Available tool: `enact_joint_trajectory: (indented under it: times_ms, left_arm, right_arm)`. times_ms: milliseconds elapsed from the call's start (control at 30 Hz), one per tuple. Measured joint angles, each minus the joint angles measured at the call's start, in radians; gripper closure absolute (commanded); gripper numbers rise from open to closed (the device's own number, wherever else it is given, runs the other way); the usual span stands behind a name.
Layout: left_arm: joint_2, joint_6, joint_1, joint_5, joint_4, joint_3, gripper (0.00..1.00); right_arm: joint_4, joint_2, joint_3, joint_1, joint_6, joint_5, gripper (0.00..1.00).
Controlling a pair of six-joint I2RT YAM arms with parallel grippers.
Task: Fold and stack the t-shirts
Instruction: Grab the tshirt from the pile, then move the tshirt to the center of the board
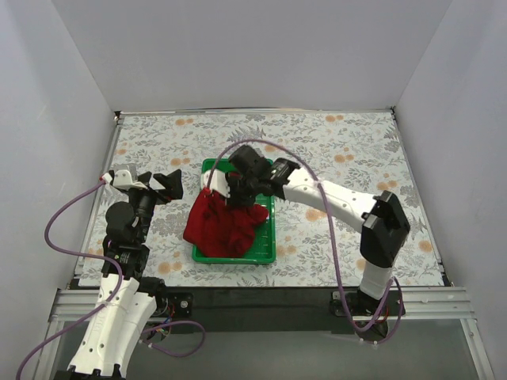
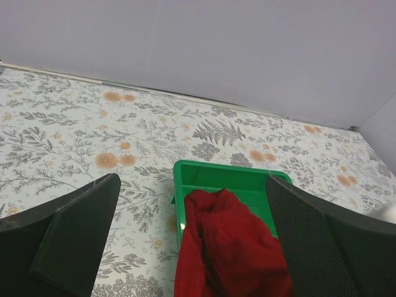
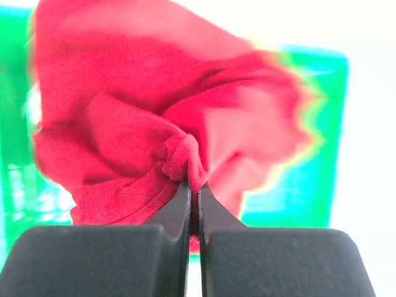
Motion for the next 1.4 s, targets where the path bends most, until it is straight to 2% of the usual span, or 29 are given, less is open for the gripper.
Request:
enact_joint_trajectory:
  times_ms: [133, 300, 400, 600, 767, 933, 1167, 1400]
  left_arm:
    - [0.003, 0.0, 0.0, 0.003, 0.0, 0.0, 0.02]
    - [0.018, 0.0, 0.0, 0.009, 0.0, 0.0, 0.03]
    - [0.025, 0.0, 0.0, 0.009, 0.0, 0.0, 0.03]
    - [0.031, 0.0, 0.0, 0.024, 0.0, 0.0, 0.03]
    - [0.053, -0.001, 0.0, 0.068, 0.001, 0.0, 0.02]
    - [0.073, -0.003, 0.0, 0.109, 0.0, 0.0, 0.02]
    - [0.077, -0.003, 0.0, 0.128, 0.001, 0.0, 0.03]
    - [0.077, -0.003, 0.0, 0.136, 0.001, 0.0, 0.03]
  right_arm:
    - [-0.013, -0.103, 0.168, -0.132, 0.006, -0.015, 0.99]
    - [-0.008, -0.244, 0.377, -0.482, 0.083, -0.036, 0.99]
    - [-0.001, -0.35, 0.407, -0.598, 0.124, 0.003, 0.99]
    - [0.008, -0.532, 0.412, -0.714, 0.173, 0.018, 0.99]
    - [0.066, -0.626, 0.197, -0.728, 0.175, -0.037, 0.99]
    - [0.048, -0.571, 0.015, -0.734, 0.187, -0.116, 0.99]
    - [-0.01, -0.528, 0.068, -0.781, 0.222, -0.266, 0.99]
    - [-0.005, -0.616, 0.13, -0.845, 0.188, -0.394, 0.99]
